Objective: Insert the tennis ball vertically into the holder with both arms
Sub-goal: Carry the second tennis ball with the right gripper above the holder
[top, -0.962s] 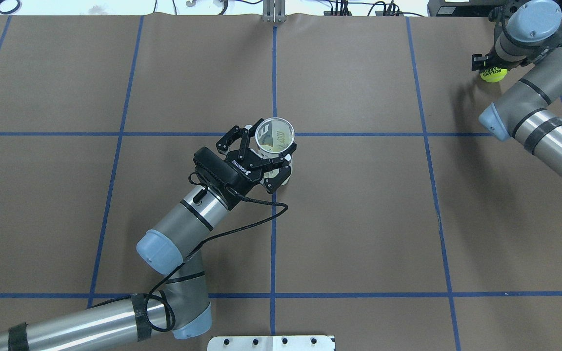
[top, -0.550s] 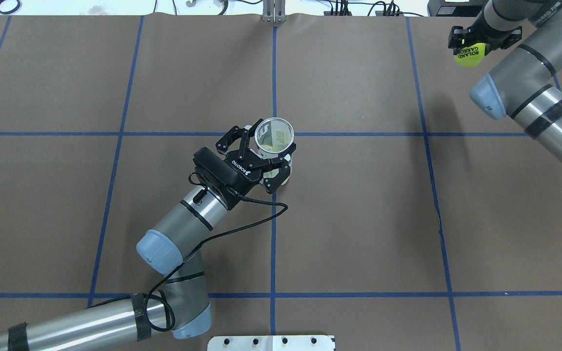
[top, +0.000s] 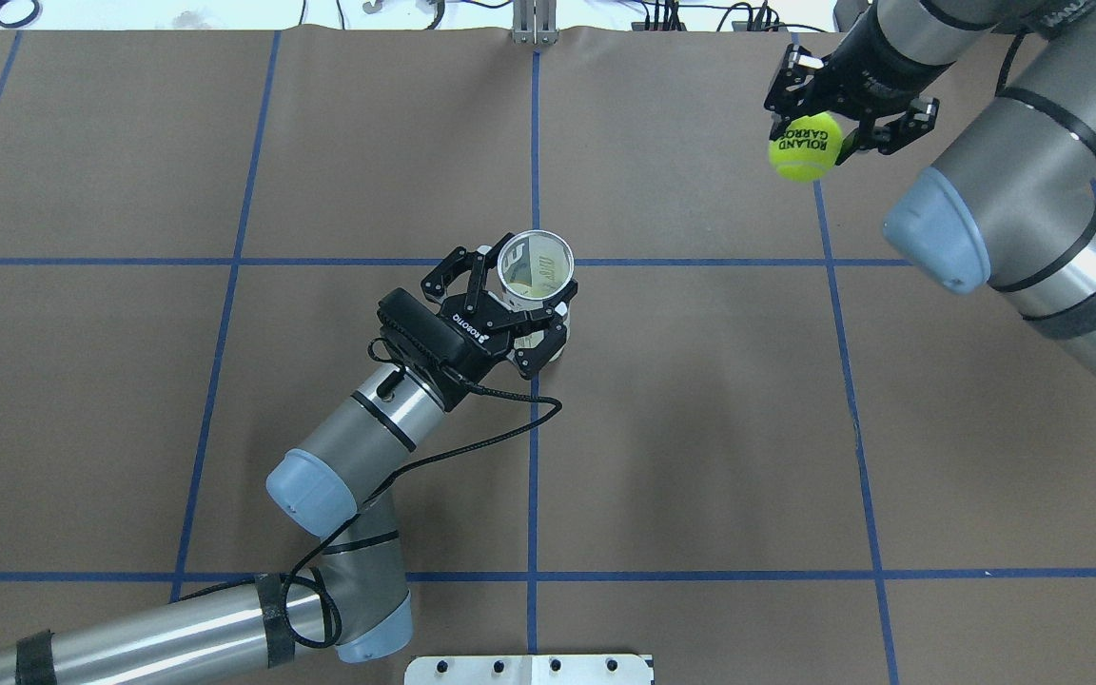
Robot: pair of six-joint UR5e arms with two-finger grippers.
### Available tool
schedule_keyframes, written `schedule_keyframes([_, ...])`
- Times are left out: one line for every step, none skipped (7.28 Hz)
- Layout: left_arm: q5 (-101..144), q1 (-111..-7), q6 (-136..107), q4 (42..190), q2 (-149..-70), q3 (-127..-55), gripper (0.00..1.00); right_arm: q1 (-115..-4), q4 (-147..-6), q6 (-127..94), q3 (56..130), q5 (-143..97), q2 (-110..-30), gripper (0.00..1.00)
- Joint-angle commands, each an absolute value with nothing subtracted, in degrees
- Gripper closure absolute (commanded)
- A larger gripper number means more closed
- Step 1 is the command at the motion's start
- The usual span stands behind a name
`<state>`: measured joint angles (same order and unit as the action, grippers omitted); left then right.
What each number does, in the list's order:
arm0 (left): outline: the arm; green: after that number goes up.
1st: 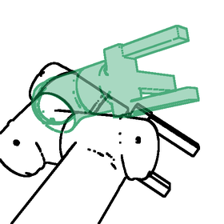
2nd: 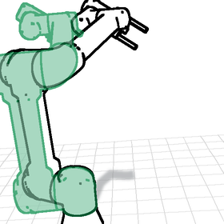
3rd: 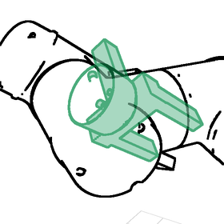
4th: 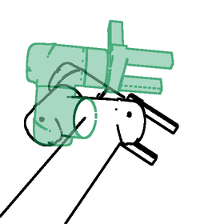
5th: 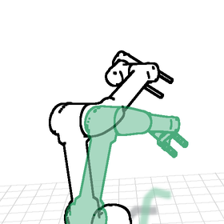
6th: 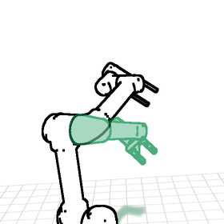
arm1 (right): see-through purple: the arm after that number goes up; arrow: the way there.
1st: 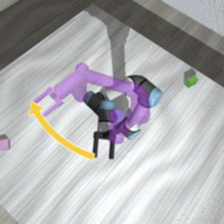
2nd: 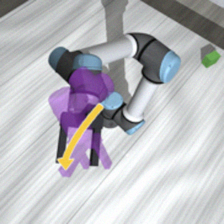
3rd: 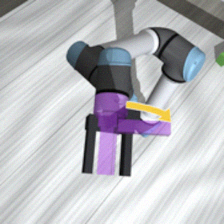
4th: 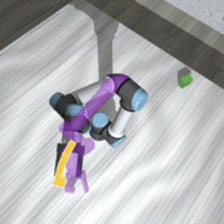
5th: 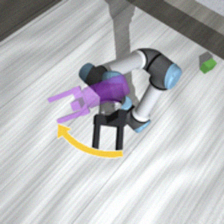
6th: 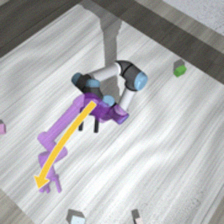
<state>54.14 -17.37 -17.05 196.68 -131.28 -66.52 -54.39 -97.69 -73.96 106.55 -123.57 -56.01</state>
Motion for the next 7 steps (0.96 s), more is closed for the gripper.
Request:
schedule_keyframes([54.14, -17.31, -17.05, 196.70, -131.31, -66.71, 0.14, -47.57, -98.26, -85.91, 109.34, -123.75, -51.27, 1.00])
schedule_keyframes([54.14, -17.31, -17.05, 196.61, -131.31, -66.80, 0.14, -45.63, -98.26, -88.74, 109.34, -123.66, -49.15, 1.00])
schedule_keyframes([54.14, -17.31, -17.05, 196.70, -131.31, -66.80, 0.14, -44.31, -98.17, -90.86, 109.25, -123.58, -47.39, 1.00])
schedule_keyframes([54.14, -17.31, -17.05, 196.70, -131.31, -66.71, 0.14, -42.73, -98.09, -92.27, 108.81, -123.23, -46.07, 1.00])
schedule_keyframes([54.14, -17.31, -17.05, 196.61, -131.31, -66.62, 0.14, -41.50, -98.00, -92.55, 108.55, -122.61, -45.79, 1.00])
schedule_keyframes([54.14, -17.31, -17.05, 196.70, -131.31, -66.53, 0.14, -41.22, -97.39, -92.46, 107.33, -122.17, -45.01, 1.00])
schedule_keyframes([54.14, -17.23, -17.05, 196.70, -131.31, -66.53, 0.14, -40.96, -96.16, -92.63, 105.23, -121.99, -43.69, 1.00])
